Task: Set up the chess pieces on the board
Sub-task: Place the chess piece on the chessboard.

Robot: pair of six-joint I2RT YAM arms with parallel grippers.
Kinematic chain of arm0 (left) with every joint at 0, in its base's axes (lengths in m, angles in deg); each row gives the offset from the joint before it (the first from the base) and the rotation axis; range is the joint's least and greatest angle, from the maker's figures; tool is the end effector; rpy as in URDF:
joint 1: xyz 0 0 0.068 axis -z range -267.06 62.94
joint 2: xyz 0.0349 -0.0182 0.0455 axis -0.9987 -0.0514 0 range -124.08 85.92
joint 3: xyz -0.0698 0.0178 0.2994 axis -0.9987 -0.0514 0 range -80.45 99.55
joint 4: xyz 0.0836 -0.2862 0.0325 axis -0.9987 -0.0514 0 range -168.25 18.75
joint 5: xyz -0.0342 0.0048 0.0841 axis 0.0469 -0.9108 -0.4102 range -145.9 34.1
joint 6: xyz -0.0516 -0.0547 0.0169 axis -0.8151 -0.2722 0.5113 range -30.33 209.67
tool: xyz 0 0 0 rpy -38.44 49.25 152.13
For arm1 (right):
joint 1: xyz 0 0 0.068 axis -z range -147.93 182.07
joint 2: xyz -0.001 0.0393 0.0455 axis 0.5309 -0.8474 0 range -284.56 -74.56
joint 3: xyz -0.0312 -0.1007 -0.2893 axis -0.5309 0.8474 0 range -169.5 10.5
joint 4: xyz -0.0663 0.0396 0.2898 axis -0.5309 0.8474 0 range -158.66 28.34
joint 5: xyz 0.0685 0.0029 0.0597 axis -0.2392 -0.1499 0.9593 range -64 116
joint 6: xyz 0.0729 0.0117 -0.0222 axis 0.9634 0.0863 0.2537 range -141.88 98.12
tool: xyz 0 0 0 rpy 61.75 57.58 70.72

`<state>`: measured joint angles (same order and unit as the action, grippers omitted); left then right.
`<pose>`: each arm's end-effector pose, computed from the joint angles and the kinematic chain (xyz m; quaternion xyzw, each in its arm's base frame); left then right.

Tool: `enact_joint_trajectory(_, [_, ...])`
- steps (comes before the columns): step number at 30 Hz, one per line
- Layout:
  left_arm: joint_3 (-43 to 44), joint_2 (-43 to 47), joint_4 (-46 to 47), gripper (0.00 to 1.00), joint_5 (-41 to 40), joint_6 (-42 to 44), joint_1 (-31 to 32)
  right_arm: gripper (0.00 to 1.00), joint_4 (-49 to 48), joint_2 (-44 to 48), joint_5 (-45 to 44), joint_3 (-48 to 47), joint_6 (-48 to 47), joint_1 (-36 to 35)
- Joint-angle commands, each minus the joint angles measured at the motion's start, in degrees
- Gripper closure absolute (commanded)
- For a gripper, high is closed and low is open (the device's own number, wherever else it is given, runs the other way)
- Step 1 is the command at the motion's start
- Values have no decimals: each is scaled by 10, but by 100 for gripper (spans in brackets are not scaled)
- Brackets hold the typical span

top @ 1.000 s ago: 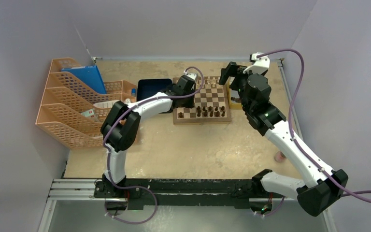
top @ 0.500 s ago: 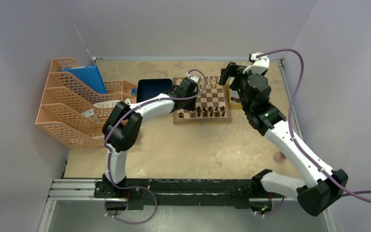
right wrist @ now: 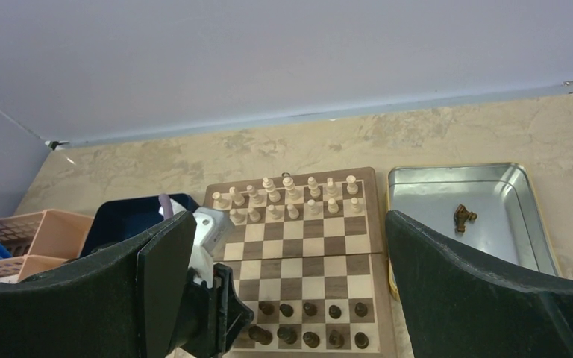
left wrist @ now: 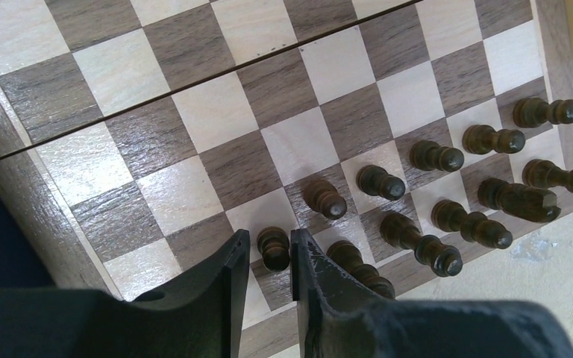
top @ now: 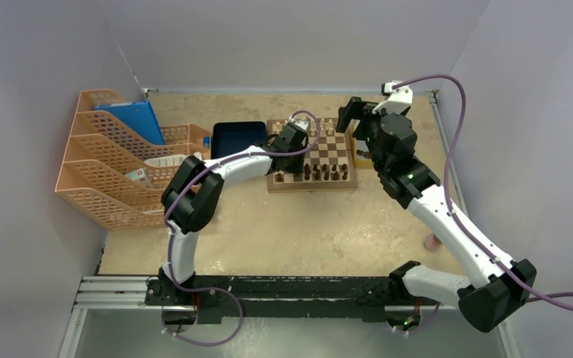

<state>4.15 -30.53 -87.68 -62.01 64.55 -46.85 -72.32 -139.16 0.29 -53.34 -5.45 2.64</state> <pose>0.4021 -0.3308 0.1785 0.1037 0.9275 -0.1500 0.3262 0.2847 0.1278 0.4475 0.0842 0.6857 0.1341 0.7105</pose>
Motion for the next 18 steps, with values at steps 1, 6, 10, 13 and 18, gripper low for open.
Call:
enact_joint_trajectory(1, [11,1,0,73,-19,-4,2,1,-23,0,12,-10,-9,2])
enact_joint_trajectory(6, [32,-1,-6,68,-20,0,2,1,-22,-3,18,-14,-10,2])
enact_joint_trajectory(10, [62,5,-31,65,3,-9,2,1,-25,-4,26,-9,-10,2])
enact_joint_trajectory(13, [77,24,-39,61,19,-15,1,1,-25,-7,32,-9,-9,2])
enact_joint_trajectory(18, [96,48,-61,55,9,-23,-1,1,-21,-9,36,-12,-5,2])
